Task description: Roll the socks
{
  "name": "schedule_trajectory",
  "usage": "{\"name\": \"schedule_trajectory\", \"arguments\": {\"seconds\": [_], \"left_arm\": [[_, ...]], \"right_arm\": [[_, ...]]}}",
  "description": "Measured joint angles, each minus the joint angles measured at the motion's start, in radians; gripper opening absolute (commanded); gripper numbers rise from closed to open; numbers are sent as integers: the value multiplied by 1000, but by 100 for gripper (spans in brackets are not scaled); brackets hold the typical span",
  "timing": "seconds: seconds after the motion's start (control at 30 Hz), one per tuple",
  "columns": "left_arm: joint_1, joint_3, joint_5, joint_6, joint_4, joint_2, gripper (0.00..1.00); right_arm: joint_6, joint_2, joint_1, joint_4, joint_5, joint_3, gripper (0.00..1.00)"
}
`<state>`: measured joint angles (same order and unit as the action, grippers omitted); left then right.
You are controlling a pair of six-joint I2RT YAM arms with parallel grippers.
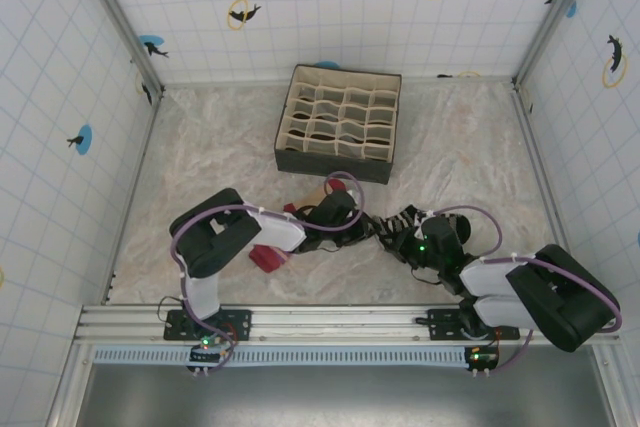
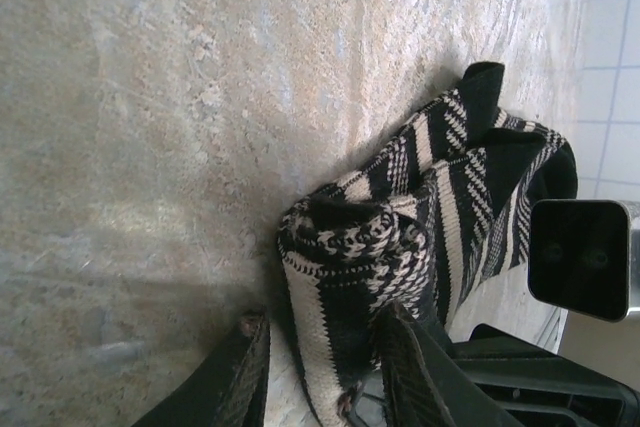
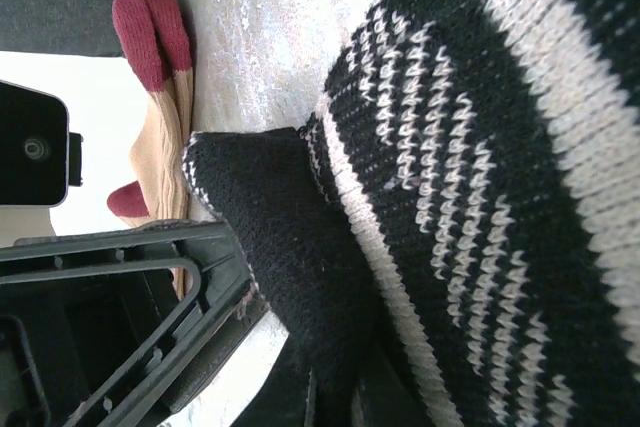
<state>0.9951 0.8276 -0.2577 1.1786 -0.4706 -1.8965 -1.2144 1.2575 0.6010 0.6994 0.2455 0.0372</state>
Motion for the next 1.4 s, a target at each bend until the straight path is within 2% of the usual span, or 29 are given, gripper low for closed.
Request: {"name": "schedule_trajectory", "arguments": {"seconds": [0.1, 0.2, 0.33, 0.5, 0.67, 0.73, 0.8, 0.93, 1.07, 1.23, 1.4], "left_arm": [[0, 24, 4, -1, 16, -14, 25], [0, 46, 5, -4, 31, -29, 25], [-1, 68, 6, -10, 43, -37, 37], [-2, 84, 7, -23, 54, -41, 36], [-3, 86, 10, -28, 57, -49, 23], [-3, 86, 14, -31, 62, -52, 10], [-3, 88, 20, -30, 64, -54, 2], [-3, 88, 26, -35, 67, -53, 0], [-15, 88, 7, -54, 77, -48, 0], [-59, 87, -31, -84, 84, -45, 0], [-93, 72, -63, -118, 102, -27, 0]], "right_arm": [[0, 4, -5, 8, 6, -2, 0], [2, 8, -6, 15, 7, -2, 0], [3, 10, -8, 24, 7, -5, 0], [3, 14, -8, 30, 9, -6, 0], [6, 21, -10, 39, 13, -6, 0], [10, 23, -12, 41, 15, -6, 0], [15, 23, -13, 41, 19, -6, 1], [53, 5, -14, 18, 25, -6, 21], [139, -82, -18, -97, 42, 19, 50], [271, -156, -19, -420, 13, 171, 68], [402, -220, -31, -761, -127, 337, 77]]}}
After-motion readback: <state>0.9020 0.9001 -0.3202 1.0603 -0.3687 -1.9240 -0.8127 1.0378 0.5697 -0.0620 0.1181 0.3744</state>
